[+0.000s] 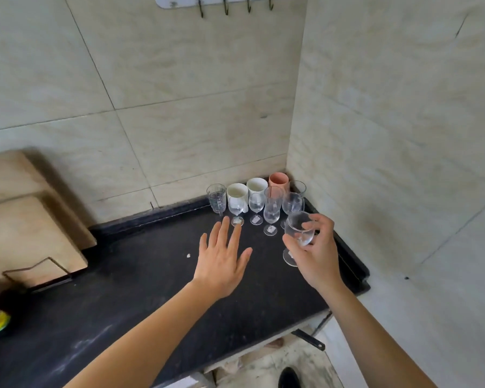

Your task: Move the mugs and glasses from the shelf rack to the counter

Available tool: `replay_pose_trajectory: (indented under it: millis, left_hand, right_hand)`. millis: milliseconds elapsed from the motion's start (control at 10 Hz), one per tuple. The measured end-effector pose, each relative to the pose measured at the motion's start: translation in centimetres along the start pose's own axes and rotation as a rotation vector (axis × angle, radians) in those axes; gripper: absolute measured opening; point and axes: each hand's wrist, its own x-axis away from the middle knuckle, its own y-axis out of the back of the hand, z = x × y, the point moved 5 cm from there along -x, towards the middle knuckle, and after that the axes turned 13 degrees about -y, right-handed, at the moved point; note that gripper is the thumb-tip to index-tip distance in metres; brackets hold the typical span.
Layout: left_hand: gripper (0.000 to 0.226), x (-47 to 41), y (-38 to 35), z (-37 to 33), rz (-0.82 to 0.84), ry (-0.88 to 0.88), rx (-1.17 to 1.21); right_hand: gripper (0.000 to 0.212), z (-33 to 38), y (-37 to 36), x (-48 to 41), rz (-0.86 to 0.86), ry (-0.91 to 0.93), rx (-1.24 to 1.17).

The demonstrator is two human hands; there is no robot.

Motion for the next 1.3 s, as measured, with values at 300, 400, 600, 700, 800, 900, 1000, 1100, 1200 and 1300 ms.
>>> replay_pose_trajectory:
  millis: [300,400,600,700,800,900,1000,1100,1200,1300]
  left_hand:
    - [0.075,-8.0,-7.9,3.7,0.238,0.192,-0.011]
    - [0.076,-8.8,-10.9,4.6,0.299,0.221,0.017]
    - [0.076,-8.5,-18.1,7.4,0.461,0.245,0.099]
    - [0.077,-7.4,-20.9,8.5,0.541,0.232,0.113]
    - [0.073,-6.6,-23.0,10.0,0.593,0.231,0.106]
    - [0.067,-6.2,-24.3,11.3,0.631,0.237,0.135]
    - [0.066,-5.7,-24.8,11.7,0.639,0.220,0.165]
    - [0.066,-5.8,-25.0,11.9,0.675,0.205,0.181]
    - [0.066,-6.0,-24.8,12.0,0.698,0.215,0.217]
    - [0.067,-6.1,-24.3,11.8,0.712,0.213,0.220]
  right_hand:
    - [0.066,-2.1,-6.1,-15.1,0.231,-0.021,0.242]
    - [0.067,-3.6,-9.3,-16.8,0.313,-0.035,0.284]
    - [0.064,-7.9,-16.2,-17.7,0.420,-0.072,0.349]
    - [0.067,-9.4,-18.8,-17.4,0.411,-0.110,0.356]
    - [0.068,-10.7,-20.9,-17.3,0.403,-0.122,0.351]
    - [0.066,-11.5,-22.5,-17.7,0.404,-0.149,0.362]
    - [0.063,-11.8,-23.3,-18.0,0.388,-0.147,0.368]
    - [0.063,-11.1,-23.6,-18.0,0.372,-0.142,0.394]
    - [0.063,-11.1,-23.5,-18.2,0.372,-0.143,0.431]
    - [0.075,-10.5,-23.0,-17.8,0.406,-0.158,0.479]
